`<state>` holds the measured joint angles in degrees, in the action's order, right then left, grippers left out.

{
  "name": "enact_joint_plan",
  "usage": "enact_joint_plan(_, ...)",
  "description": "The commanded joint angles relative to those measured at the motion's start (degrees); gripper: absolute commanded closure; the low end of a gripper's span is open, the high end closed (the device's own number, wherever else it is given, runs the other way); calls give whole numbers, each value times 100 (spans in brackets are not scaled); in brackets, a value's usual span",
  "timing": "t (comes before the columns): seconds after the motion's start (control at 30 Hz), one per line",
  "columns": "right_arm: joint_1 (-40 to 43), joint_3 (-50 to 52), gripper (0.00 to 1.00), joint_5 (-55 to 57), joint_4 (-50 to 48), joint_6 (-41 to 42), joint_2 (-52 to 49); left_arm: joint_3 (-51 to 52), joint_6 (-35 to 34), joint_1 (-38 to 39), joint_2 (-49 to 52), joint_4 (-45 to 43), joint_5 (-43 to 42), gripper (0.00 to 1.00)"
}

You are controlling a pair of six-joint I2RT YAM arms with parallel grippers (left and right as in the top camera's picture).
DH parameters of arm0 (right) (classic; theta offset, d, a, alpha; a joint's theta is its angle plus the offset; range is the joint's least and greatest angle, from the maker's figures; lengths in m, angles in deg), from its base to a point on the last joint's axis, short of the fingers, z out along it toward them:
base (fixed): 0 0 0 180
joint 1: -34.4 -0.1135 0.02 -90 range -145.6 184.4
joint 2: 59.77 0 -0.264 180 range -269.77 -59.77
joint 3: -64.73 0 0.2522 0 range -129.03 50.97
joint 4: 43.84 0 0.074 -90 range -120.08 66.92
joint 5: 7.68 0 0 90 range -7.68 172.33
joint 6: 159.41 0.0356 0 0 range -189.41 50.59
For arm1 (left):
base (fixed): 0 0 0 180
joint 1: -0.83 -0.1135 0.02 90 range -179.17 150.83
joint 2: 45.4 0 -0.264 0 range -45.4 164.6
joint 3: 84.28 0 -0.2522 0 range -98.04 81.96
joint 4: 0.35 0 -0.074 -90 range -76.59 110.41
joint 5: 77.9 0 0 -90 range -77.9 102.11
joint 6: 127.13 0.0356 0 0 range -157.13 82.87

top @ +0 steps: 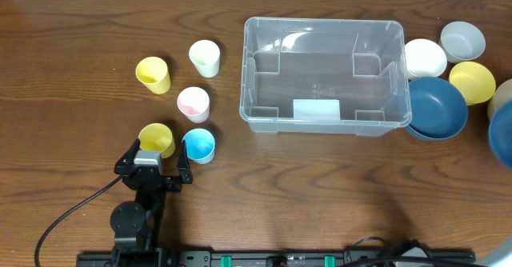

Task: Pack container
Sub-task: 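Carry the teal bowl into the container and release it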

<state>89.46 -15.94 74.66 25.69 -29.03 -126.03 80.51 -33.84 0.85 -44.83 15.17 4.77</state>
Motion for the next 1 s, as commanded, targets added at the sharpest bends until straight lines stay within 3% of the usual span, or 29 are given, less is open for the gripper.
enact_joint_plan(0.0, -634, -240, 98, -1416, -411, -529, 560, 122, 76, -33, -31, 162, -63, 2)
enact_joint_plan(0.23, -3195, -247, 99, -1303, -1878, -354, 852, 122, 76, -33, -31, 162, -63, 2)
enact_joint_plan(0.4, -5198, -247, 98, 26, -2413, -315, 92, 122, 76, -33, -31, 162, -63, 2)
enact_joint_plan(0.53, -6249, -249, 98, 162, -3145, -317, -833, 122, 76, -33, -31, 162, -61, 2)
enact_joint_plan(0.67, -6811, -466, 99, 509, -3635, -243, -1786, 122, 76, -33, -31, 162, -63, 2)
enact_joint_plan(0.97, -7359, -1200, 98, 487, -3370, -15, -3353, 122, 76, -33, -31, 162, -61, 2)
